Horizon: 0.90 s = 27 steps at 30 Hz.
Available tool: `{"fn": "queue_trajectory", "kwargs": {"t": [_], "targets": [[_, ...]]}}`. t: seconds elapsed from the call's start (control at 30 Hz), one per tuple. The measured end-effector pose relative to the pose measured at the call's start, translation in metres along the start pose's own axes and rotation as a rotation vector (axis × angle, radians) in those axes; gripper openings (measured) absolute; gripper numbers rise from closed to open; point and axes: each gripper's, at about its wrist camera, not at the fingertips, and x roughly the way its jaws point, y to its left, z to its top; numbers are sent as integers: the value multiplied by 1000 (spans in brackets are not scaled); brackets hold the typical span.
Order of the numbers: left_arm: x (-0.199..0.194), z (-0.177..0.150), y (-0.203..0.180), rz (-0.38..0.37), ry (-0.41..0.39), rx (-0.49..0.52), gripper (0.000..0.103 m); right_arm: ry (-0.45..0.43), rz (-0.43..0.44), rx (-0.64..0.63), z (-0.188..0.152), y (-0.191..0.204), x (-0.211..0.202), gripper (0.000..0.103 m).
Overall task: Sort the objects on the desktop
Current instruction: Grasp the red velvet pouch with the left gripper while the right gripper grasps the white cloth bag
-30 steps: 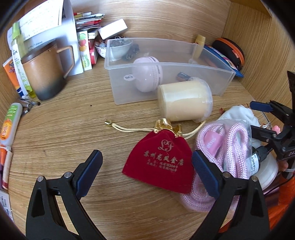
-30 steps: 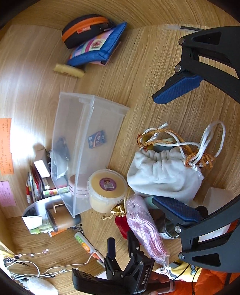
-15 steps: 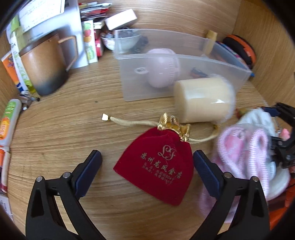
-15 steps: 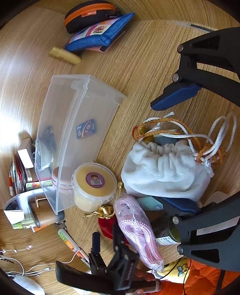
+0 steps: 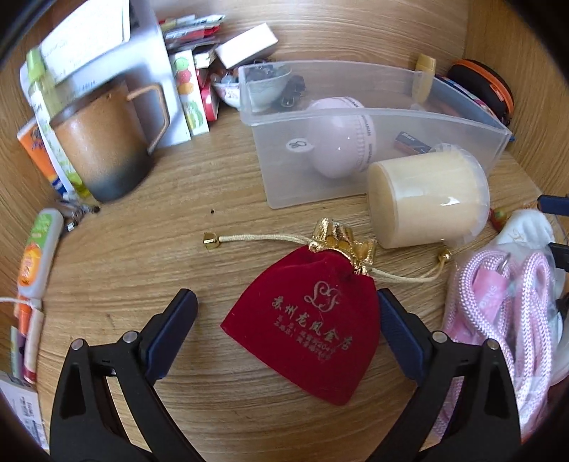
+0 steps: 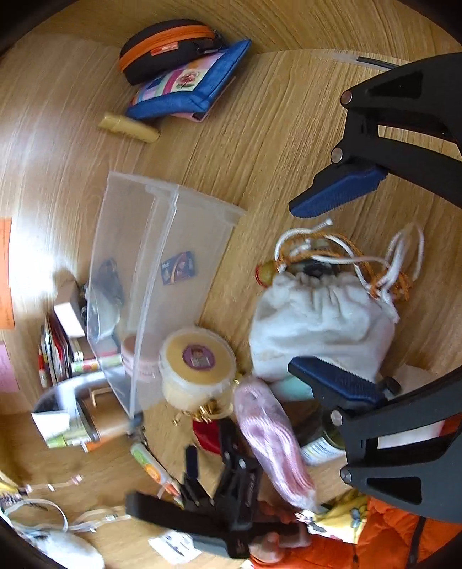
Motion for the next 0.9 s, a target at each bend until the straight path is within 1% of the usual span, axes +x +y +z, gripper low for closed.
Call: {"fn": "queue_trajectory", "kwargs": {"t": [0.03,0.1,0.3,0.47,0.57,0.67,0.73,0.77,0.9], "targets": [[-1,0,-2,15,-9,18,100,9,-2,-9,-1,2,0,65],[-2,0,-6,30,-22,44,98,34,2,-21,-4,6,1,58],[-3,-1,-6,5,-30,51,90,59,-20,3,-11,4,-1,57],[-5,-2,-10,-1,-40,69,84,76,-47,-8,-16,7,-7,57],[-4,-3,-9,-15,-42,74,82,100,-31,6,-19,5,-3,57],[-4,-3,-8,-33,-42,72,77,127,19,38,-18,2,7,50],[-4,-3,-8,-42,-45,75,73,132,33,36,-18,4,11,46],[-4,-3,-8,-46,-47,77,71,131,33,26,-17,7,13,46],[-4,-1,-11,-70,-55,86,58,120,41,2,-15,14,16,38]]}}
